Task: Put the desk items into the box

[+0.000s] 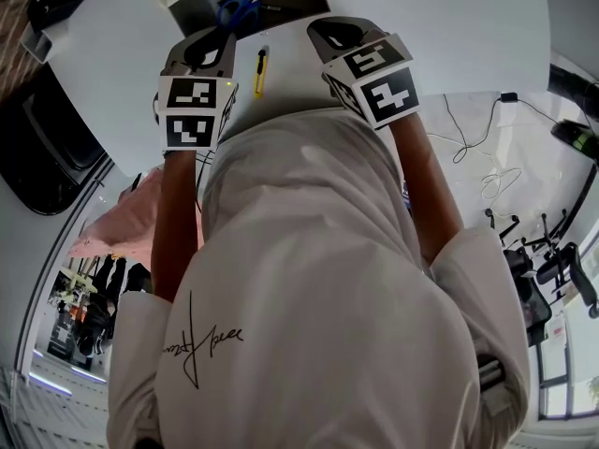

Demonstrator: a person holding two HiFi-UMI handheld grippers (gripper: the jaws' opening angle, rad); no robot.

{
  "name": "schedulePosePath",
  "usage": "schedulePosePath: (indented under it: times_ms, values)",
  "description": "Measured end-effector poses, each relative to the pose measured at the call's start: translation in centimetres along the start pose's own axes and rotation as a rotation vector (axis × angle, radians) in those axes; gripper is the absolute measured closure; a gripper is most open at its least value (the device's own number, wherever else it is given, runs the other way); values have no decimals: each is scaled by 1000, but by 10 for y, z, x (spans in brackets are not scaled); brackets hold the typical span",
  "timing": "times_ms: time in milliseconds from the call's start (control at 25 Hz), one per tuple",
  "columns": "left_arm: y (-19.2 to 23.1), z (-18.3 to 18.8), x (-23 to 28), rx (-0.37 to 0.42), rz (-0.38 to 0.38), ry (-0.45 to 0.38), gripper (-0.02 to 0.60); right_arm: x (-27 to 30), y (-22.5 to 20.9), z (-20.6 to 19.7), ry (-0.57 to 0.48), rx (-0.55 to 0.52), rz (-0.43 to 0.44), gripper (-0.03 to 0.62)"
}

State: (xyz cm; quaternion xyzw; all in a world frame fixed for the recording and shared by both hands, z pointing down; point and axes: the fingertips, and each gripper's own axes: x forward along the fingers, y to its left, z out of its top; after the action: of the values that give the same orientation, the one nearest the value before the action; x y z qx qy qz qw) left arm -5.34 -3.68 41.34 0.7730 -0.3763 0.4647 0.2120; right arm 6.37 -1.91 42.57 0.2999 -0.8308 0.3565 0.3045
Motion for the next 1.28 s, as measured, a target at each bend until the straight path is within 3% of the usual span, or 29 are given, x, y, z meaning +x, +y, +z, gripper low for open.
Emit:
schedulePosePath:
  times_ms: [680, 1280]
  values:
    - [-7, -22, -25, -54, 45, -33, 538, -6, 18, -6, 11, -87, 13, 566]
    - [-23, -63, -51, -139, 83, -42, 541, -8, 43, -18, 43, -178, 45, 566]
